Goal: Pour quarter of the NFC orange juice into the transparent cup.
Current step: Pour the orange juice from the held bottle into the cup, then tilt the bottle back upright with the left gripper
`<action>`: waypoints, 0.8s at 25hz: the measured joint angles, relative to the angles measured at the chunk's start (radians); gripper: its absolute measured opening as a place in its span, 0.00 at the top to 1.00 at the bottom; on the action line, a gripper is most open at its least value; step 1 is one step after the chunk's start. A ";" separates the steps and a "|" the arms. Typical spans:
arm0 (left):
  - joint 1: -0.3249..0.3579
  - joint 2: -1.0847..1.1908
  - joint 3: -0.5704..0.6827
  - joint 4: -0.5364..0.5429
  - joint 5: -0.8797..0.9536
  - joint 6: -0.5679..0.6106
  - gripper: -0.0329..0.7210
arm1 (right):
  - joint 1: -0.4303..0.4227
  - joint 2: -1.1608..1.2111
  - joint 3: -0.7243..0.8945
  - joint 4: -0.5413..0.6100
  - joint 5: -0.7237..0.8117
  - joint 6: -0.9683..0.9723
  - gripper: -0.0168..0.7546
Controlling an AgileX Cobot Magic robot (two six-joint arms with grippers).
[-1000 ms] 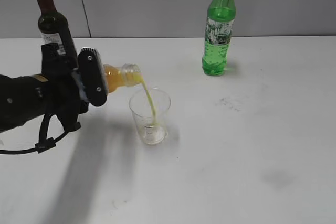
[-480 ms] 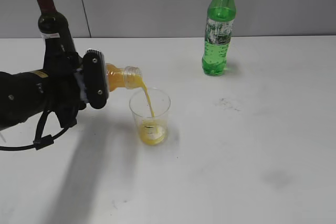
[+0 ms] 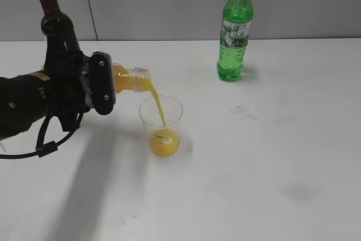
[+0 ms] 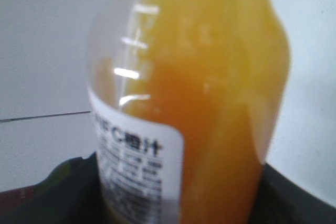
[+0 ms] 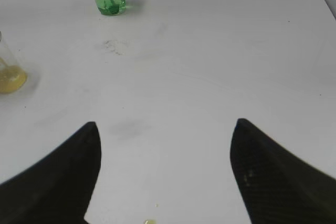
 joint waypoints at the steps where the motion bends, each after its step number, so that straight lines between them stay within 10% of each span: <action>1: 0.000 0.000 0.000 0.010 -0.002 0.001 0.33 | 0.000 0.000 0.000 0.000 0.000 0.000 0.21; 20: 0.000 0.000 -0.001 0.073 -0.037 0.003 0.33 | 0.000 0.000 0.000 0.000 0.000 0.000 0.21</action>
